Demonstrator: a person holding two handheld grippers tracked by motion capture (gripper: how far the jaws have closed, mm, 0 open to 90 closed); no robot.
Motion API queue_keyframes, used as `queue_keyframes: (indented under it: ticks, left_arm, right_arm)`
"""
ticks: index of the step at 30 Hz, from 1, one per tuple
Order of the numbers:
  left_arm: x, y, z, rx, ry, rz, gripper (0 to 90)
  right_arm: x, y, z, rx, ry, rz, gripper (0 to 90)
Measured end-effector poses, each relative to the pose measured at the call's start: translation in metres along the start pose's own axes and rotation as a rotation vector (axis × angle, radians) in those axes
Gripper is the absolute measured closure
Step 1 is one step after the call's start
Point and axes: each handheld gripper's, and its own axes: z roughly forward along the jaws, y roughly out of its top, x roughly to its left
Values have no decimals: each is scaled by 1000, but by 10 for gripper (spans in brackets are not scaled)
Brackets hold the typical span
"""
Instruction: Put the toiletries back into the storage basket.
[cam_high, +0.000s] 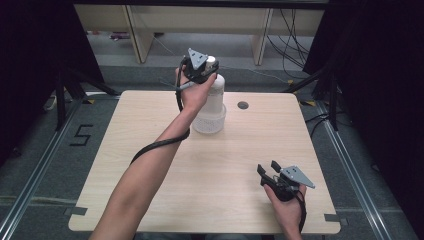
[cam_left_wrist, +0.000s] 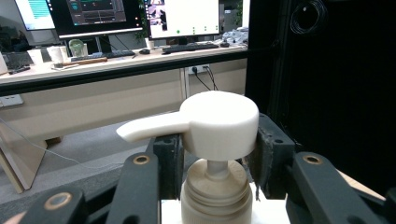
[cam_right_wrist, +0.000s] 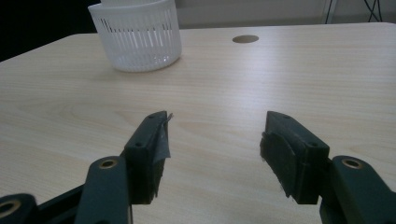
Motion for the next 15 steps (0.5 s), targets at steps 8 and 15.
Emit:
queue_keyframes:
  ticks: [8,15]
  left_arm:
    - [0,-8,3,17,-6,1,590]
    - [0,-15,5,40,-2,-17,590]
  right_arm:
    - [0,0,0,-4,3,-4,414]
    - [1,0,1,0,4,17,414]
